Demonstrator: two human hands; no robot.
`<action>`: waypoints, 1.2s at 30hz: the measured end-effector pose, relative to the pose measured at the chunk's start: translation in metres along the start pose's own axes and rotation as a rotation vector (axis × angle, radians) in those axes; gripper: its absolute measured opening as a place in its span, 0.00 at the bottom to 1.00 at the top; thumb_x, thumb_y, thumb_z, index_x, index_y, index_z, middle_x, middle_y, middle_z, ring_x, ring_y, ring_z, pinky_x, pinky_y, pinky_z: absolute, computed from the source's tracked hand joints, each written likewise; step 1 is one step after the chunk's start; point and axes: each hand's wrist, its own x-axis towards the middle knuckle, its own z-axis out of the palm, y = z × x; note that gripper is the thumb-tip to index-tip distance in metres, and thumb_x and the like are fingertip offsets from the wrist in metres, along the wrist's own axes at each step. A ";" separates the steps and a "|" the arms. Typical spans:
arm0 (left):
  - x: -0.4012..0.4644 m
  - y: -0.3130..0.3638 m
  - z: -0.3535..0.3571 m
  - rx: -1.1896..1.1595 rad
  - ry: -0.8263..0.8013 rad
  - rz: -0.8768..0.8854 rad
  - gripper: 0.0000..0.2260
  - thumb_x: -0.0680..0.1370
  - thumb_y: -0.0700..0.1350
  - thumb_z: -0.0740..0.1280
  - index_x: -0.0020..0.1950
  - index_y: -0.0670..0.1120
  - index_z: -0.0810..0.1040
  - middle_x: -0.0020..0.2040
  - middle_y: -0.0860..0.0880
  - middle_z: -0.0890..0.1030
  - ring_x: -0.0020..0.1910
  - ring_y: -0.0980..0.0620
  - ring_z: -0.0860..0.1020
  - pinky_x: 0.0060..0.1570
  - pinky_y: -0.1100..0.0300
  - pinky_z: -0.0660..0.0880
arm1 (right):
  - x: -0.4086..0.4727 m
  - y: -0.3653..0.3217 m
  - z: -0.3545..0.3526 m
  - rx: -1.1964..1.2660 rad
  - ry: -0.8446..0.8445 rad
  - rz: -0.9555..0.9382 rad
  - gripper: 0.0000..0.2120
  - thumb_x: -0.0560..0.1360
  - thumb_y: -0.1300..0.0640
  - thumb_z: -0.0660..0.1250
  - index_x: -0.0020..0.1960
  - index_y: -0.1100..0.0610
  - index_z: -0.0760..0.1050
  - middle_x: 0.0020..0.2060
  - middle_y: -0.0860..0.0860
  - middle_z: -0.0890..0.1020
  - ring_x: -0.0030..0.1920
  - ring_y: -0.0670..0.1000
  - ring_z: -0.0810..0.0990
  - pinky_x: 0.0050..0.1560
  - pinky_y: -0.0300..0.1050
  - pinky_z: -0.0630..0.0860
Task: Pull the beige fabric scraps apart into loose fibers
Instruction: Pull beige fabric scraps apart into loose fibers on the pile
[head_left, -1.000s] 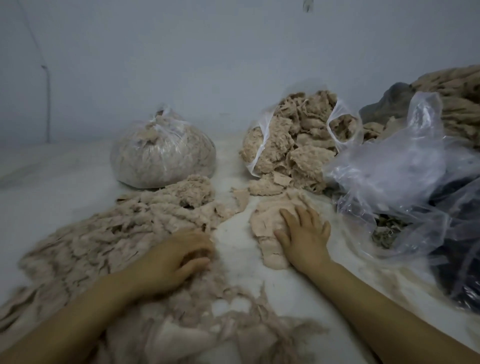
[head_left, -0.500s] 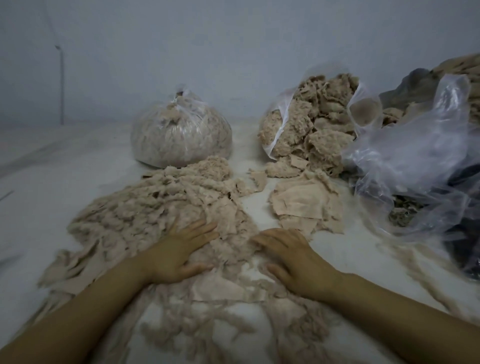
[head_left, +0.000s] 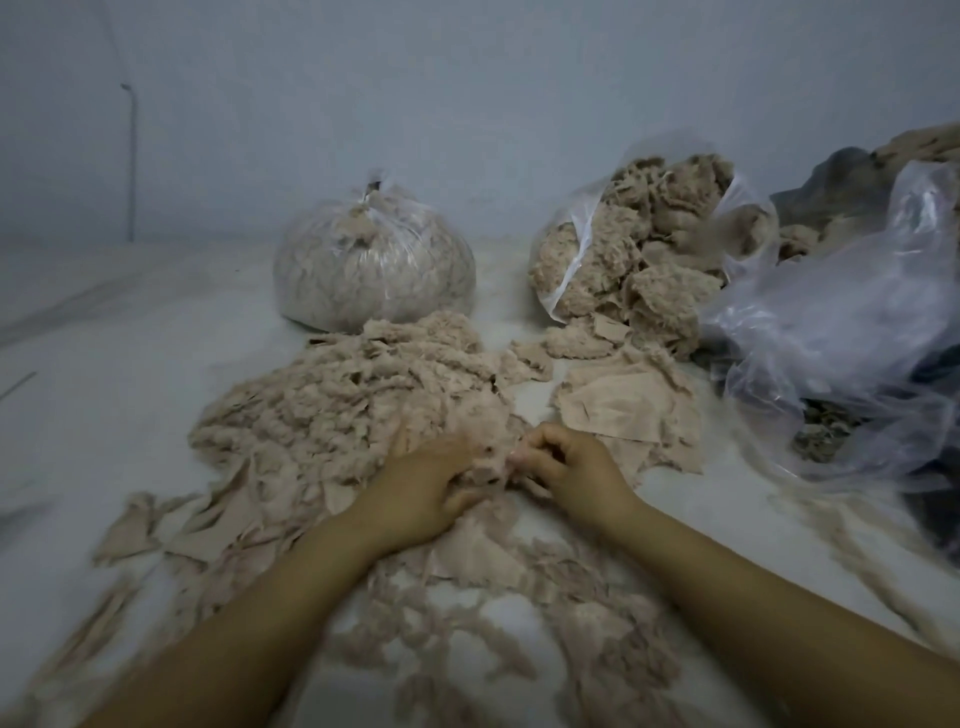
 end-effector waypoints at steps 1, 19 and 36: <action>0.000 -0.003 0.002 0.021 0.007 -0.033 0.16 0.80 0.53 0.59 0.67 0.51 0.73 0.70 0.55 0.70 0.70 0.56 0.65 0.74 0.47 0.46 | -0.001 0.001 -0.001 0.086 0.013 0.036 0.11 0.75 0.60 0.69 0.35 0.57 0.73 0.25 0.42 0.72 0.26 0.39 0.68 0.31 0.31 0.66; 0.032 0.018 0.003 -0.603 0.164 -0.104 0.16 0.79 0.44 0.64 0.31 0.47 0.67 0.27 0.54 0.66 0.28 0.58 0.66 0.34 0.57 0.63 | -0.005 0.016 -0.020 0.508 0.052 0.158 0.14 0.78 0.58 0.65 0.34 0.54 0.69 0.28 0.49 0.68 0.32 0.49 0.65 0.36 0.43 0.64; 0.043 0.061 0.011 -0.686 0.212 -0.077 0.10 0.80 0.44 0.62 0.41 0.43 0.76 0.31 0.57 0.72 0.32 0.58 0.70 0.37 0.60 0.67 | -0.004 0.016 -0.017 0.824 0.394 0.347 0.06 0.76 0.58 0.68 0.42 0.60 0.78 0.35 0.55 0.82 0.36 0.53 0.81 0.40 0.49 0.79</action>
